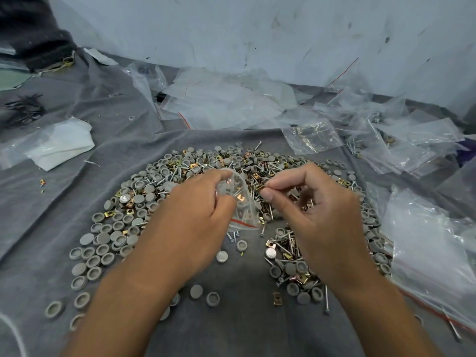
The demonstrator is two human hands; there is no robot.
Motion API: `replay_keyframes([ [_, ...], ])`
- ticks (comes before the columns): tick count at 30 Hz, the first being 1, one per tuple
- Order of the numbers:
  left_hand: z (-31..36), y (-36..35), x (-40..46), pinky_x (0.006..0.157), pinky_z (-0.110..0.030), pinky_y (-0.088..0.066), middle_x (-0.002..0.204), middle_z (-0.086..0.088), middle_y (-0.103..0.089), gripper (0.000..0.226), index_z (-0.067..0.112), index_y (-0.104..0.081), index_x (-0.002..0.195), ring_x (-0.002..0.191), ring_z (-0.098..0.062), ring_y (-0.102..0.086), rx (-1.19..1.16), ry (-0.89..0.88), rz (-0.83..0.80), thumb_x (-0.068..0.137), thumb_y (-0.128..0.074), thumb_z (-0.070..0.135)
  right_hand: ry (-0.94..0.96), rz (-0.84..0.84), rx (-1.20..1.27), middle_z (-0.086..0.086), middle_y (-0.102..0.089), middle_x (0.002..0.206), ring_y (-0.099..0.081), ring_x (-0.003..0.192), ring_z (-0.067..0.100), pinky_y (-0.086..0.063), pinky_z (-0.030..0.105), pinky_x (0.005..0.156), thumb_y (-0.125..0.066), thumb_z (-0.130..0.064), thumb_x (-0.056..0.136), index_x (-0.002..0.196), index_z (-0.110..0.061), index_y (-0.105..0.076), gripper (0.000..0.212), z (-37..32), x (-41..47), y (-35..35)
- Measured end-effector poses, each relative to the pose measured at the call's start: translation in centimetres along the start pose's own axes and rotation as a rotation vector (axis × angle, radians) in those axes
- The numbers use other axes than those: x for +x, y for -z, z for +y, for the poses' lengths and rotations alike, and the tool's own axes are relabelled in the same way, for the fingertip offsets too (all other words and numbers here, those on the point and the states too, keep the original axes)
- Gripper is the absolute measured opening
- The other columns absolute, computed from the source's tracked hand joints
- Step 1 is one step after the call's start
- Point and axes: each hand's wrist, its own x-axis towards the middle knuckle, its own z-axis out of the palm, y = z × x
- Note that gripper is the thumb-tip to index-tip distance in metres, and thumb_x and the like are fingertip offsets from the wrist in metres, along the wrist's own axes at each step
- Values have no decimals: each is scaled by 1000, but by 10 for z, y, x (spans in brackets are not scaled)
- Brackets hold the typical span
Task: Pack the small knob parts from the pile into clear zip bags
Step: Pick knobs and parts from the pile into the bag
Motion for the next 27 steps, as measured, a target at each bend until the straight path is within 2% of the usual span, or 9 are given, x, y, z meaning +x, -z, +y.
replay_keyframes([
  [3,2,0,0,70,-14,-34,76,18,-48,57,34,-54,137,78,2,-52,-9,-20,-9,85,-32,44,147,-9,-5,-11,-71,90,-66,87,1,-42,7,75,-76,-24,91,91,-17,-71,9,-7,-2,-13],
  [10,0,0,0,68,-14,-33,75,19,-51,56,36,-55,135,78,5,-52,-26,-16,-5,85,-30,45,84,81,115,-12,-70,93,-68,90,10,-49,21,71,-79,-25,88,91,-19,-73,9,-7,1,-15],
  [13,1,1,1,73,-19,-37,93,18,-63,55,37,-54,136,87,3,-55,-35,-19,-8,86,-31,45,89,-9,63,-7,-69,100,-65,96,8,-48,18,82,-78,-24,89,96,-19,-78,9,-7,1,-20],
  [15,1,1,1,68,-14,-34,83,18,-59,56,37,-55,135,80,7,-54,-41,-6,-2,85,-32,43,53,-26,47,-9,-69,103,-64,100,5,-47,15,87,-74,-24,93,101,-21,-78,10,-3,2,-18],
  [17,0,2,0,60,-12,-30,66,14,-47,56,37,-56,135,71,11,-51,-37,12,17,84,-32,42,-3,5,15,-13,-69,100,-63,93,0,-43,7,80,-73,-24,93,99,-26,-76,7,4,4,-11],
  [19,-1,3,0,56,-13,-30,61,11,-46,50,35,-57,133,68,14,-51,-32,26,24,89,-34,39,-133,-76,-77,-19,-65,93,-60,84,-3,-42,6,71,-76,-29,90,91,-35,-72,7,15,5,-5],
  [21,-1,4,0,55,-12,-33,62,16,-53,44,34,-59,131,65,16,-51,-50,32,23,93,-37,33,-278,-269,-248,-22,-62,91,-58,79,-2,-45,13,71,-75,-38,88,86,-40,-68,8,28,4,-8],
  [24,0,7,0,54,-12,-33,70,8,-56,46,33,-58,134,61,12,-50,-40,45,26,92,-39,30,-353,-488,-474,-20,-60,104,-55,97,5,-51,33,84,-73,-47,89,102,-40,-70,15,38,0,-20],
  [27,1,9,0,54,-15,-28,77,3,-58,49,33,-56,138,58,9,-47,-39,57,41,92,-38,30,-282,-479,-543,-17,-53,104,-45,105,9,-41,31,84,-72,-52,88,110,-41,-67,25,43,-5,-31],
])
